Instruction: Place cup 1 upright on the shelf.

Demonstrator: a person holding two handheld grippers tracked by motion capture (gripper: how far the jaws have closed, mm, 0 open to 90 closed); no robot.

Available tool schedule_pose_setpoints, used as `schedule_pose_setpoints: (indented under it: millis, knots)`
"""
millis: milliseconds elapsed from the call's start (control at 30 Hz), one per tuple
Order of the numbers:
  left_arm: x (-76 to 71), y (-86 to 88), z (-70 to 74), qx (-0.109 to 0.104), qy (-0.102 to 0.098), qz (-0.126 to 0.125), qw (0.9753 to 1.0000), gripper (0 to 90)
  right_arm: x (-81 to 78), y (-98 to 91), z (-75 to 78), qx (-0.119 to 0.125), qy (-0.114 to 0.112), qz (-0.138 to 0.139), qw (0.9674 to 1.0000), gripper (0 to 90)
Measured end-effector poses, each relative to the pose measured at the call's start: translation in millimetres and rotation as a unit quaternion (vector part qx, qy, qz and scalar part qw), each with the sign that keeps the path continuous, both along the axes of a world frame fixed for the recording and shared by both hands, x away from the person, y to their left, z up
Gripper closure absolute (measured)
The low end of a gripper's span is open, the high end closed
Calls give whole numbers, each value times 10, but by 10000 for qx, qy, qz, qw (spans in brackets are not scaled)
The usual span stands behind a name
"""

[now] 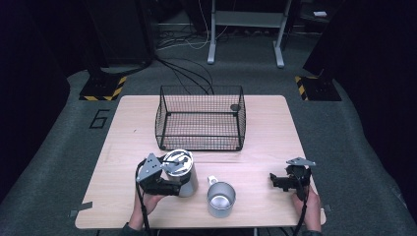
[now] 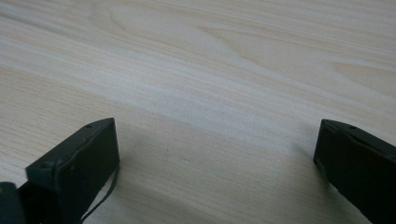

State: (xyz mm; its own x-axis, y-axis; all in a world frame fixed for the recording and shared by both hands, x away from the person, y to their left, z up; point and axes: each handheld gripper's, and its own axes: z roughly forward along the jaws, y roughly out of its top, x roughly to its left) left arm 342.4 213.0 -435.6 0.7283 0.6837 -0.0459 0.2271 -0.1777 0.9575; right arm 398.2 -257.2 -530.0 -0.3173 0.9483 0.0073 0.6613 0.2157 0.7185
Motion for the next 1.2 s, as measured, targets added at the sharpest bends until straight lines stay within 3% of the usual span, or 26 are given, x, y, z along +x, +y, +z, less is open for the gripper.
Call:
schedule_pose_setpoints:
  millis: [267, 400, 700, 1200]
  knots:
    - [45, 66, 90, 55, -3, 45, 10000, 39, 0, -1, 0, -2, 0, 2, 10000, 0]
    - [75, 100, 123, 188, 45, 114, 9997, 39, 0, 0, 0, 0, -1, 1, 10000, 0]
    - [144, 178, 183, 90, 71, 232, 9997, 39, -1, -3, 0, 6, -3, 17, 10000, 0]
    - [260, 271, 411, 176, -124, 331, 9992, 39, -2, -4, 0, 0, -1, 24, 10000, 0]
